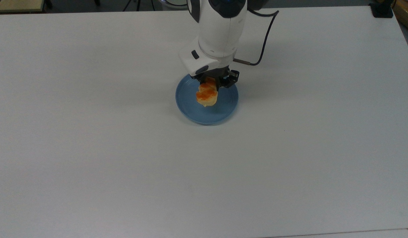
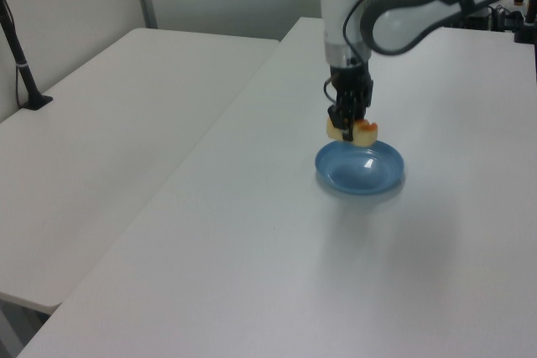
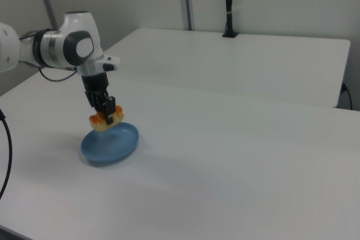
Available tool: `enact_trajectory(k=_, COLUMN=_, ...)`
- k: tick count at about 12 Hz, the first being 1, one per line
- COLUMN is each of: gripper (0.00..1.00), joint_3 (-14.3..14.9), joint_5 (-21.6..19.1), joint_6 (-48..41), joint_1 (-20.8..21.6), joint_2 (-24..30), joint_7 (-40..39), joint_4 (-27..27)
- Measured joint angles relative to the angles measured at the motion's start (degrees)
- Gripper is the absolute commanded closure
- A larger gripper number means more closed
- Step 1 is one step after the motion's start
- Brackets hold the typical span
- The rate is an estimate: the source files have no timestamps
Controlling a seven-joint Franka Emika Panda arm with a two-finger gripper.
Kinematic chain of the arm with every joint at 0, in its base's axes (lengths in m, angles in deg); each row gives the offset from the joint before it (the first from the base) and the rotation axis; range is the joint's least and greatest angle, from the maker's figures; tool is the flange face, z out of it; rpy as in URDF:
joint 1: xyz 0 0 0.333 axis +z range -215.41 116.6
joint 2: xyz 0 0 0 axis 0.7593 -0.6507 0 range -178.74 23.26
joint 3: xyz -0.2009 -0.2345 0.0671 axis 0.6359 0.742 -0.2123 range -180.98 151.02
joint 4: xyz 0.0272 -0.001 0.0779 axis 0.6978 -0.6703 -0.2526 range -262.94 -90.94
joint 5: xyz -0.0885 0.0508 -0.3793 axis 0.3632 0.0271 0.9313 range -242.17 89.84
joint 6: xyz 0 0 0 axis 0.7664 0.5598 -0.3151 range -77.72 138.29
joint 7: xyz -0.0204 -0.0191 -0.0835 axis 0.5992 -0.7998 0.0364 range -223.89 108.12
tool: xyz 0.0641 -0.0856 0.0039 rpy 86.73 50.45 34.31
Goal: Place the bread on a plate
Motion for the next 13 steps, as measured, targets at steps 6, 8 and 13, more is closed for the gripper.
enact_trajectory(k=6, gripper=0.0, joint_3=-2.4, joint_5=4.1, joint_6=5.9, joint_1=0.0, joint_2=-4.0, joint_7=3.5, joint_4=-4.2)
enact_trajectory(k=8, gripper=0.0, joint_3=-2.5, joint_5=4.1, joint_6=6.2, joint_1=0.0, joint_2=-4.1, joint_7=3.8, joint_4=-4.3)
enact_trajectory(k=13, gripper=0.0, joint_3=-2.4, joint_5=4.2, joint_6=6.3, joint_1=-2.7, joint_2=-0.4, joint_7=4.1, joint_4=-2.6)
